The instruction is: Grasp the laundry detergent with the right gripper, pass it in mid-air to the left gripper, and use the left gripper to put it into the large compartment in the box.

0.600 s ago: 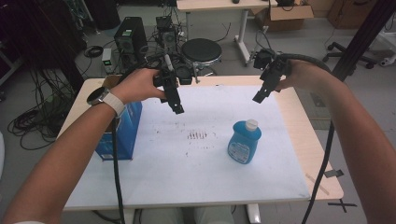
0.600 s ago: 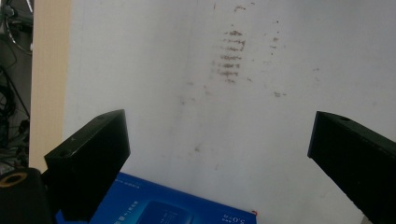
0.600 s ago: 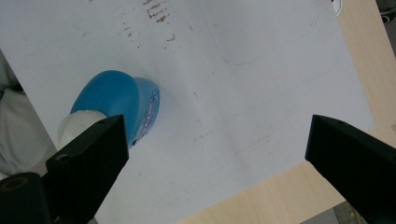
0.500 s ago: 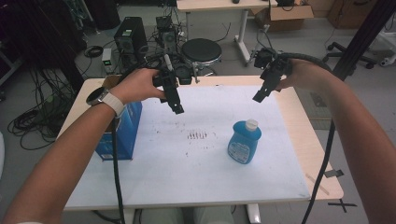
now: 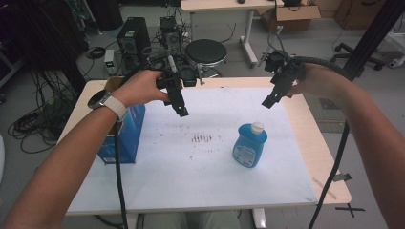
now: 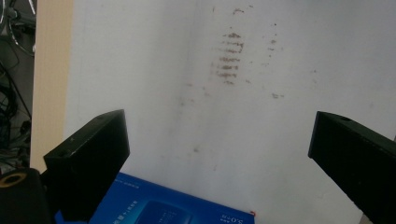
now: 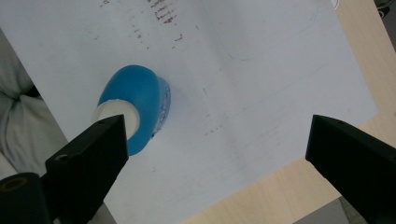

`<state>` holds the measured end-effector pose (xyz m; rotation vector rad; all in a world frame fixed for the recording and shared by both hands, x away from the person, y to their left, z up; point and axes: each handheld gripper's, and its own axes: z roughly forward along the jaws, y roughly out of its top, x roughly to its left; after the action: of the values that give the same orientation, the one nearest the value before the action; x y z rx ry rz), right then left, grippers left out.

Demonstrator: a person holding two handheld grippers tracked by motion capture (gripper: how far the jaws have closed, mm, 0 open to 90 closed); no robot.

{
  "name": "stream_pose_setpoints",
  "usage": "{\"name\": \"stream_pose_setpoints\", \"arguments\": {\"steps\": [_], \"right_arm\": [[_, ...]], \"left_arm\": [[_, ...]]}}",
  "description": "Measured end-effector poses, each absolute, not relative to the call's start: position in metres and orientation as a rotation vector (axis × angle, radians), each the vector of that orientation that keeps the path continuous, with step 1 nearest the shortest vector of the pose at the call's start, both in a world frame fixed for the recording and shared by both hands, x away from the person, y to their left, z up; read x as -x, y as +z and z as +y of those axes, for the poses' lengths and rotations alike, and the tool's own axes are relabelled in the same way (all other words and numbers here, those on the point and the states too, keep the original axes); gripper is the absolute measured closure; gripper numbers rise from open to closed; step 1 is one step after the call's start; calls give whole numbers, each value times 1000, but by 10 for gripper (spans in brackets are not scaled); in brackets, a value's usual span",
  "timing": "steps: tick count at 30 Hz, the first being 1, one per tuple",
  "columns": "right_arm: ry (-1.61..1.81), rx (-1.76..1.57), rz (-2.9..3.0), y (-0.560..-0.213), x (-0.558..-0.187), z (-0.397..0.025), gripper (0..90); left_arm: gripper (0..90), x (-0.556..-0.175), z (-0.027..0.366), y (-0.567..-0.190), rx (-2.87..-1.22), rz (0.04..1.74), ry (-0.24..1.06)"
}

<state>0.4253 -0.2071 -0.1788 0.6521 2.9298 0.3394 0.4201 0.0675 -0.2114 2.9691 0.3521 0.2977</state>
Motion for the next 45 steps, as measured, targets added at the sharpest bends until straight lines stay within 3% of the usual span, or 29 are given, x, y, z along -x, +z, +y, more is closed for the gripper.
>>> {"name": "stream_pose_setpoints", "arguments": {"steps": [20, 45], "right_arm": [[320, -850, 2952, -189, -374, -216, 52], [369, -1041, 2941, -222, -339, -231, 56]], "left_arm": [[59, -415, 64, -211, -2970, 330, 321], [59, -412, 59, -211, -2980, 331, 320]]}}
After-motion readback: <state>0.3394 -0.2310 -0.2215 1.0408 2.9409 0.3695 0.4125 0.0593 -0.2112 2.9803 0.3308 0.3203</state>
